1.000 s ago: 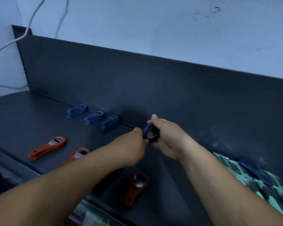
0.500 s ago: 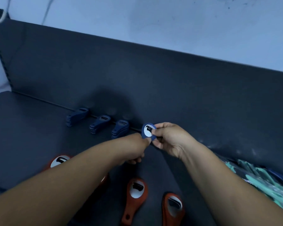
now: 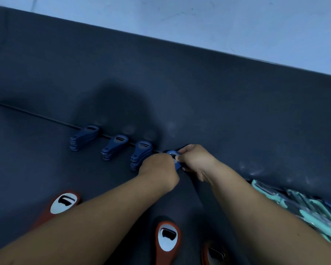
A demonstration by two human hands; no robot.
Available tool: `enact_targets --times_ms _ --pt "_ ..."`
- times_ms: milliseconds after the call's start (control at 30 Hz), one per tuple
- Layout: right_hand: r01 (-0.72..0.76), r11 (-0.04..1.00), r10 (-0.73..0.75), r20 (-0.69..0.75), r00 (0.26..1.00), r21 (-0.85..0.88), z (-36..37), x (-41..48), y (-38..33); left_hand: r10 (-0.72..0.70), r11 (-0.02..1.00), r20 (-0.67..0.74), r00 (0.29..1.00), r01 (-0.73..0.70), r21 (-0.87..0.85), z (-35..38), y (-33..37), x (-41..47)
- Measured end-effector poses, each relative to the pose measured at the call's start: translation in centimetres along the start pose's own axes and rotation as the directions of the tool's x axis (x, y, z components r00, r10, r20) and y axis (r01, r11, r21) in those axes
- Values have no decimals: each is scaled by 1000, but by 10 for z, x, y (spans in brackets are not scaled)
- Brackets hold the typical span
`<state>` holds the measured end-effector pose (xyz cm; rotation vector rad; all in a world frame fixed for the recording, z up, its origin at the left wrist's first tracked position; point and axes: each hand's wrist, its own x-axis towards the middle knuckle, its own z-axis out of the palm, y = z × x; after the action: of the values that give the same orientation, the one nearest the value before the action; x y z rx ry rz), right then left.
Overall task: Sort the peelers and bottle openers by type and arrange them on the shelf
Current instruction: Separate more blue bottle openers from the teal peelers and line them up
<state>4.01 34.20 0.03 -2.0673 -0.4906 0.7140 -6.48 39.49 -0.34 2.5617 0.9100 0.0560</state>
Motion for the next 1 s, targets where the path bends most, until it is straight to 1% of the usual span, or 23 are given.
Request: enact_targets --times_ms 100,133,267,433,633,767,800,867,933,1000 --pt "76 969 -85 -29 996 -237 3 3 3 16 999 -28 999 -15 42 1 1 0" --pt "92 958 -108 -41 993 -273 4 4 5 25 998 -38 999 -23 63 1 1 -1" --pt "119 959 -155 -125 980 -257 7 2 14 52 995 -72 996 -46 90 2 5 -4" --pt "165 955 -207 -156 966 -248 7 0 21 65 993 -98 993 -55 105 6 3 -7" --pt "222 965 -244 -171 954 -139 3 -4 27 8 997 -69 998 -3 73 7 -2 -6" --pt "230 959 -255 -148 956 -166 -6 -14 32 -29 997 -35 999 31 65 3 -2 -11" --pt "245 950 -274 -137 952 -193 -10 -18 34 -26 996 -57 998 31 82 2 0 -13" --pt "290 916 -330 -110 938 -277 -20 -30 38 27 989 -127 992 -8 145 0 6 -20" --pt "339 853 -405 -94 909 -397 -34 -42 45 106 980 -177 979 -72 187 0 17 -26" --pt "365 766 -476 -85 875 -529 -50 -54 54 156 975 -178 972 -122 188 2 30 -32"
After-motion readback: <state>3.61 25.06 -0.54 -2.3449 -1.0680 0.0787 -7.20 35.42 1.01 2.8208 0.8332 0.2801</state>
